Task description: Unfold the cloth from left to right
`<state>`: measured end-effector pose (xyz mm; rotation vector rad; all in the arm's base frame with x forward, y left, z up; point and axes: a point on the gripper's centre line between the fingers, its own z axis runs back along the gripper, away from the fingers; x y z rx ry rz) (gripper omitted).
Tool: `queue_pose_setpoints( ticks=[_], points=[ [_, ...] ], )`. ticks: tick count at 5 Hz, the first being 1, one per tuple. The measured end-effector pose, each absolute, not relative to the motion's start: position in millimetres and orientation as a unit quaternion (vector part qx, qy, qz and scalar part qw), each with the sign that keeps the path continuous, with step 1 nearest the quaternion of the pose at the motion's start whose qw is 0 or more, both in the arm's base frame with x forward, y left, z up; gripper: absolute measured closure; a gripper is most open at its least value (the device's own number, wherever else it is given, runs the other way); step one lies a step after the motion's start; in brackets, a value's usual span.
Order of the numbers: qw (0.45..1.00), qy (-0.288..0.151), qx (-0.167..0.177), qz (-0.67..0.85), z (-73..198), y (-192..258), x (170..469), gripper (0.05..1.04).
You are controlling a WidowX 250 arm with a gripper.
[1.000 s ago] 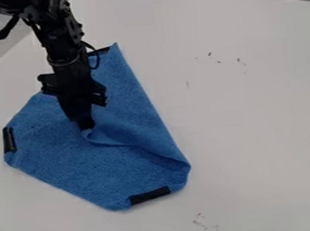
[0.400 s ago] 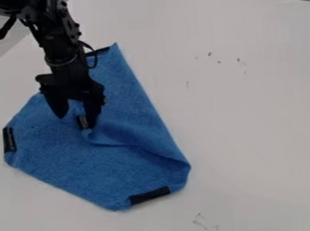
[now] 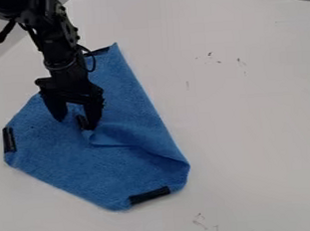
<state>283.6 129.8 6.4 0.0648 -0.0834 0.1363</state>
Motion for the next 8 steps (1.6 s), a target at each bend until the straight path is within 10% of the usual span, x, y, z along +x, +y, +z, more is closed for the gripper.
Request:
queue_pose_setpoints(
  ticks=[2, 3, 6, 7, 8],
  points=[
    [0.996, -0.045, 0.041, 0.070, 6.7, 132.3, 284.8, 0.684],
    [0.995, -0.045, 0.042, 0.073, 6.8, 132.7, 284.6, 0.785],
    [0.995, -0.041, 0.063, 0.071, 7.5, 135.9, 283.8, 0.075],
    [0.995, -0.041, 0.076, 0.057, 8.8, 133.3, 285.2, 0.127],
    [0.994, -0.040, 0.091, 0.043, 8.9, 128.8, 285.4, 0.409]
  ],
)
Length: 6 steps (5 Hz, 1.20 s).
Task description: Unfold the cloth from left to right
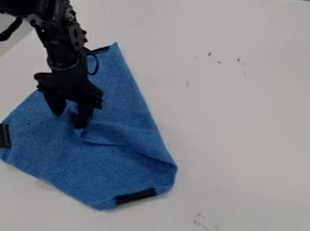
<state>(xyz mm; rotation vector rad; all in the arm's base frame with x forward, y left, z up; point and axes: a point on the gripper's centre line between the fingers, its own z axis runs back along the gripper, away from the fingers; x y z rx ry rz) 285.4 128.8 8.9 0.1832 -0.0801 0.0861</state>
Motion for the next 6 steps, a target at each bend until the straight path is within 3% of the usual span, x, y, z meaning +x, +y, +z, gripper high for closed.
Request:
queue_pose_setpoints(
  ticks=[1, 2, 3, 5, 6],
  points=[
    [0.994, -0.039, 0.092, 0.043, 8, 128, 286, 0.712],
    [0.994, -0.039, 0.092, 0.043, 9, 128, 286, 0.904],
    [0.994, -0.030, 0.094, 0.039, 9, 128, 284, 1.008],
    [0.990, -0.065, 0.126, -0.002, 61, 97, 317, 1.026],
    [0.991, -0.083, 0.102, -0.017, 74, 69, 335, 1.026]
  ],
)
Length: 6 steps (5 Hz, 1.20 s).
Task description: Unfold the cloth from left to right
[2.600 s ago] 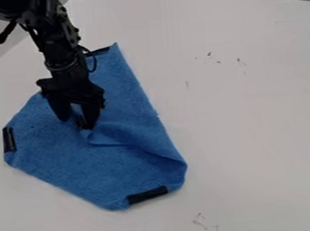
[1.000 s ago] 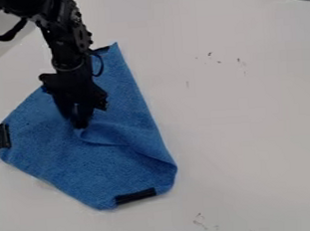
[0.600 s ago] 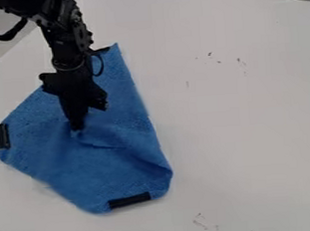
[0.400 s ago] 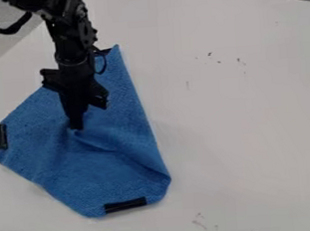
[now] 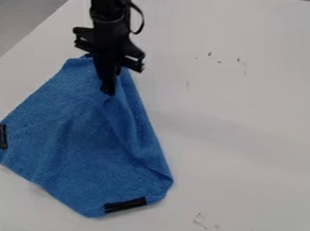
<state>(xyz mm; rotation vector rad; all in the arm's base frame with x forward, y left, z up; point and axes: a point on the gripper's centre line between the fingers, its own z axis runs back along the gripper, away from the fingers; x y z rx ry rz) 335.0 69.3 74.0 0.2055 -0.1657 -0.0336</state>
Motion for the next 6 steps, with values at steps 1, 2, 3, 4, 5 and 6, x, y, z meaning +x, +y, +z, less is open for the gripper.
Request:
queue_pose_setpoints(
  ticks=[1, 2, 3, 4, 5, 6],
  points=[
    [0.993, -0.092, 0.050, -0.047, 74, 33, 360, 1.026],
    [0.993, -0.093, -0.015, -0.071, 54, -3, 375, 1.026],
    [0.991, -0.083, -0.057, -0.090, 34, -28, 387, 1.026],
    [0.989, -0.079, -0.071, -0.102, 32, -39, 396, 1.027],
    [0.989, -0.076, -0.079, -0.100, 28, -45, 399, 1.006],
    [0.989, -0.072, -0.082, -0.104, 27, -56, 402, 0.856]
  ],
)
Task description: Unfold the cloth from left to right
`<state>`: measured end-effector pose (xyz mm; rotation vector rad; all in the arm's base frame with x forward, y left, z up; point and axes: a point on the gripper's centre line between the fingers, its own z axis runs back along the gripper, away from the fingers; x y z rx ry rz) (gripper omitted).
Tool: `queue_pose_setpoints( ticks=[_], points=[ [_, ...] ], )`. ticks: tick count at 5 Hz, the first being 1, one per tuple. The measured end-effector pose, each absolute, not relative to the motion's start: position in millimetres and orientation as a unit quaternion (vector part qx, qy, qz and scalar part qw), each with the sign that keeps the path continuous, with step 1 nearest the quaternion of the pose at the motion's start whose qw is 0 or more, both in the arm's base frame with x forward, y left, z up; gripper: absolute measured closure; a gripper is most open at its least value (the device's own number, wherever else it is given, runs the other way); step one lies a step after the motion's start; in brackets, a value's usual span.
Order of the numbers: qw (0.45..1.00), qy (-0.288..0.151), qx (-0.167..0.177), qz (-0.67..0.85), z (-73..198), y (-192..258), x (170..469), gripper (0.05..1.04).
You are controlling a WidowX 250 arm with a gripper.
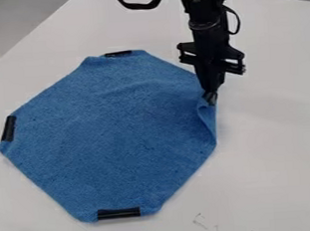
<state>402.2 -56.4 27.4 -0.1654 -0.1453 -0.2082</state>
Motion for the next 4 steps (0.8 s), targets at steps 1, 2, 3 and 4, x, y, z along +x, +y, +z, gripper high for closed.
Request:
queue_pose_setpoints(
  ticks=[1, 2, 3, 4],
  points=[
    [0.988, -0.071, -0.090, -0.099, 28, -70, 402, 0.597],
    [0.988, -0.074, -0.104, -0.091, 29, -88, 401, 0.286],
    [0.988, -0.072, -0.107, -0.090, 27, -103, 397, 0.079],
    [0.989, -0.070, -0.073, -0.109, 28, -103, 396, 0.080]
  ],
)
